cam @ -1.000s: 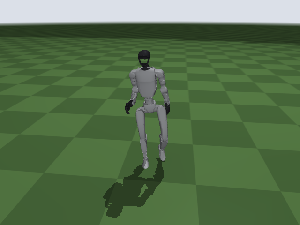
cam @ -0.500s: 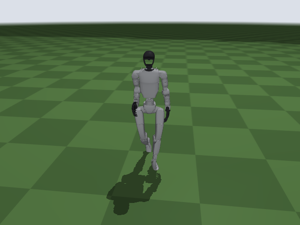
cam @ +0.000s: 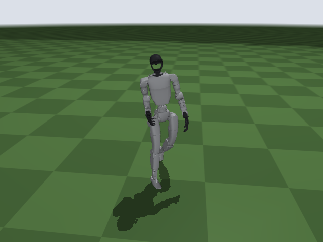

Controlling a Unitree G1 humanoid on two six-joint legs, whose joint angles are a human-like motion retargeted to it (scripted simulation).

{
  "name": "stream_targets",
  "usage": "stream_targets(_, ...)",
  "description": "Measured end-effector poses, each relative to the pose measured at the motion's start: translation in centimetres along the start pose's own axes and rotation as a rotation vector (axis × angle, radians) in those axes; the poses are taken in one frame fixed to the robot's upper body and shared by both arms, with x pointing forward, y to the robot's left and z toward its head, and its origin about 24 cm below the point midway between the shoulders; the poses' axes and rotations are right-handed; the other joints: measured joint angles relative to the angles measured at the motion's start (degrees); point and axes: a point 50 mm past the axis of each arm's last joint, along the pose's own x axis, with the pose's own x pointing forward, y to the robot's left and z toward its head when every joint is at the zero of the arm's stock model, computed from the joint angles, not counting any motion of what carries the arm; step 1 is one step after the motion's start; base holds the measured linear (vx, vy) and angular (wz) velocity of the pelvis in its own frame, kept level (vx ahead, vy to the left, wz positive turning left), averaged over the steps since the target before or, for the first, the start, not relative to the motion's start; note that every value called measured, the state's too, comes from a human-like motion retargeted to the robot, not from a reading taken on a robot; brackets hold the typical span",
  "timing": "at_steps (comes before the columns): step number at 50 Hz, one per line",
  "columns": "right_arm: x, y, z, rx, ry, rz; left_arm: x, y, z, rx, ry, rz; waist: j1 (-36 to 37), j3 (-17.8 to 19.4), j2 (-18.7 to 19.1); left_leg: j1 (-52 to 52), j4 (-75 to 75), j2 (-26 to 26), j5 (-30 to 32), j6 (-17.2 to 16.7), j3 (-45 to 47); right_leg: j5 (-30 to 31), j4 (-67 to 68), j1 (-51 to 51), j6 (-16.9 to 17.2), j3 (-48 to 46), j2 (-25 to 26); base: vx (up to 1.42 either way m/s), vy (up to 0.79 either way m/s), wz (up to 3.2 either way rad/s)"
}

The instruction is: Walk run

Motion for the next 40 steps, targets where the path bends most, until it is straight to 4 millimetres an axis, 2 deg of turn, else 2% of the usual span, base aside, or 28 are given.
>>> stream_targets(2,0.7,0.2,0.3,-0.004,-0.012,0.004,-1.0,-1.9,-4.2,-0.045,0.147,-0.077,0.01,-0.27,-2.19,-4.86,8.28,1.62,3.8,3.31,6.22,-1.22,-1.11,3.67,-1.1,-1.67,-1.59,1.02,-0.46,0.73)
stream_targets(3,1.1,0.3,0.5,-0.003,-0.021,0.004,-1.6,-2.7,-6.2,-0.05,0.218,-0.114,0.32,-0.21,-2.75,-7.49,11.09,2.93,-0.05,6.43,8.85,-1.52,-1.39,4.89,-1.74,-2.78,-1.27,0.99,-0.45,0.55)
stream_targets(5,1.9,0.3,1.0,-0.006,-0.043,0.006,-3.3,-4.6,-10.1,-0.045,0.356,-0.166,2.24,0.12,-3.77,-12.34,14.08,4.13,-7.34,9.88,13.12,-1.59,-3.15,8.26,-1.99,-3.8,-0.65,0.85,-0.35,0.1)
stream_targets(10,3.4,-0.6,3.2,-0.059,-0.149,0.021,-8.2,-8.2,-17.5,-0.031,0.593,-0.225,11.58,2.0,-7.24,-23.95,6.44,0.62,-21.63,9.94,18.18,1.23,-8.65,15.51,-1.83,-3.18,1.45,0.74,-0.21,-0.41)
stream_targets(11,3.6,-0.9,3.6,-0.073,-0.168,0.024,-9.2,-8.6,-18.7,-0.036,0.637,-0.25,12.84,2.3,-7.12,-25.77,1.94,-0.02,-22.86,11.04,17.47,1.13,-9.5,16.93,-1.7,-3.9,2.35,0.84,-0.16,0.12)
stream_targets(12,3.8,-1.3,4.1,-0.087,-0.185,0.027,-10.2,-8.9,-19.8,-0.04,0.679,-0.273,14.06,2.58,-6.97,-27.45,-2.66,-0.3,-23.79,12.82,17.39,0.89,-10.28,18.37,-1.59,-4.97,3.2,0.96,-0.14,0.38)
stream_targets(13,4.0,-1.8,4.4,-0.1,-0.198,0.027,-11.1,-9.0,-20.8,-0.045,0.717,-0.29,15.2,2.84,-6.75,-28.85,-7.48,0.12,-24.12,15.96,18.56,0.36,-10.91,19.86,-1.51,-6.72,3.96,0.93,-0.13,0.54)
stream_targets(15,4.3,-2.7,5.0,-0.127,-0.212,0.027,-12.9,-9.3,-22.5,-0.051,0.791,-0.306,16.52,2.95,-6.38,-30.41,-17.13,1.98,-25.68,22.21,25.78,-1.3,-11.66,22.44,-1.4,-9.17,5.48,0.81,-0.12,0.79)
stream_targets(17,4.5,-3.5,5.4,-0.153,-0.218,0.024,-14.3,-9.6,-23.7,-0.068,0.861,-0.304,17.42,2.55,-6.4,-31.28,-25.93,-0.43,-28.76,24.61,28.81,-2.79,-11.81,24.39,-1.06,-10.27,6.62,0.92,-0.13,0.96)
stream_targets(18,4.5,-3.7,5.4,-0.163,-0.218,0.021,-14.8,-9.7,-24.1,-0.087,0.891,-0.298,17.22,2.26,-6.5,-31.52,-29.74,-2.94,-29.21,26.13,28.16,-3.14,-11.65,25.31,-0.67,-11.29,7.05,0.84,-0.23,1.02)
stream_targets(19,4.5,-3.8,5.3,-0.166,-0.211,0.017,-15.2,-9.9,-24.4,-0.118,0.916,-0.29,17.21,1.92,-7.02,-30.88,-31.86,-3.33,-28.92,27.07,29.99,-2.93,-11.29,26.28,-0.39,-12.09,7.51,0.85,-0.38,0.9)
stream_targets(20,4.5,-3.7,5.1,-0.167,-0.201,0.013,-15.5,-10.0,-24.6,-0.155,0.939,-0.282,17.29,1.56,-7.74,-29.81,-33.15,-2.68,-28.28,27.7,33.07,-2.43,-10.82,27.27,-0.15,-12.79,7.99,1.02,-0.45,0.23)
stream_targets(22,4.2,-3.5,4.3,-0.156,-0.167,-0.003,-15.6,-10.7,-24.5,-0.253,0.959,-0.266,20.37,1.11,-8.74,-27.33,-30.92,-0.38,-25.2,27.7,36.76,2.39,-8.0,29.06,2.8,-11.54,8.29,1.19,-0.25,-0.53)
stream_targets(23,3.9,-3.4,3.8,-0.151,-0.149,-0.011,-15.6,-11.2,-24.4,-0.306,0.962,-0.256,22.0,0.74,-9.22,-26.02,-29.94,0.6,-24.64,27.7,40.3,6.96,-5.92,29.8,5.48,-10.96,7.61,1.29,-0.03,-0.34)
stream_targets(24,3.7,-3.1,3.4,-0.14,-0.137,-0.019,-15.0,-11.3,-23.8,-0.353,0.944,-0.242,22.13,0.38,-9.16,-27.04,-28.1,-0.06,-25.73,27.7,34.59,13.03,-3.22,29.45,7.73,-11.52,7.78,1.2,-0.03,0.33)
stream_targets(25,3.6,-2.8,3.0,-0.128,-0.127,-0.026,-14.1,-11.3,-23.1,-0.397,0.915,-0.228,21.5,0.03,-8.83,-29.24,-25.83,-1.54,-27.65,27.7,24.25,19.86,-0.23,28.57,9.76,-12.65,8.37,0.92,-0.02,0.94)
stream_targets(26,3.2,-2.4,2.5,-0.112,-0.114,-0.033,-12.9,-11.1,-22.1,-0.429,0.869,-0.219,21.26,0.55,-7.48,-28.99,-23.67,-0.67,-28.81,27.7,21.9,25.18,4.44,27.0,11.15,-8.63,10.54,0.81,0.06,1.18)
stream_targets(27,2.9,-2.1,2.1,-0.098,-0.102,-0.043,-11.7,-10.8,-21.0,-0.452,0.821,-0.209,21.06,1.09,-6.33,-27.8,-22.0,-0.03,-30.03,27.7,21.05,29.09,10.66,25.07,12.23,-5.75,12.06,0.85,0.13,1.35)
stream_targets(29,2.1,-1.6,1.4,-0.071,-0.081,-0.071,-9.0,-9.5,-18.2,-0.453,0.706,-0.177,20.97,1.59,-3.71,-22.16,-22.17,0.87,-31.93,27.7,22.92,30.54,23.95,20.48,12.95,-4.67,13.87,0.96,0.13,1.6)
stream_targets(30,1.8,-1.5,1.1,-0.054,-0.07,-0.081,-7.6,-8.6,-16.6,-0.445,0.639,-0.156,21.07,1.2,-1.26,-19.84,-23.84,1.89,-32.1,27.7,21.39,30.54,25.19,18.89,13.07,-4.26,16.2,0.91,0.22,1.62)
stream_targets(31,1.6,-1.6,0.8,-0.046,-0.057,-0.083,-6.2,-7.9,-14.7,-0.423,0.563,-0.144,21.13,1.08,0.22,-18.51,-24.46,1.69,-32.16,27.7,19.13,26.89,27.78,16.44,11.77,-3.46,16.79,0.9,0.23,1.66)
stream_targets(34,0.8,-2.1,0.2,-0.05,-0.022,-0.062,-2.5,-5.1,-8.7,-0.326,0.311,-0.08,19.62,1.06,3.4,-13.96,-26.56,0.26,-31.96,27.7,13.54,17.86,31.33,10.24,6.91,-2.02,15.63,0.92,0.14,2.12)
stream_targets(36,0.4,-2.4,0.2,-0.079,-0.019,-0.039,-0.8,-2.9,-4.4,-0.252,0.137,-0.001,16.05,0.99,5.12,-11.02,-28.1,-0.82,-31.53,27.7,8.94,12.68,29.26,6.59,3.6,-3.18,12.27,0.73,0.03,2.99)
stream_targets(38,0.1,-2.7,0.3,-0.109,-0.02,-0.022,0.0,-0.3,-0.1,-0.177,-0.031,0.089,12.9,0.51,5.7,-8.83,-28.95,-2.3,-31.33,27.7,4.16,8.57,23.41,3.71,1.1,-4.62,7.46,0.73,-0.11,2.9)
stream_targets(40,-0.2,-3.0,0.3,-0.128,-0.014,-0.008,0.0,2.3,3.9,-0.1,-0.181,0.164,10.65,-0.19,4.81,-7.16,-28.89,-4.68,-31.42,27.7,-0.88,8.64,13.85,1.9,1.32,-5.32,2.74,0.76,-0.26,2.63)
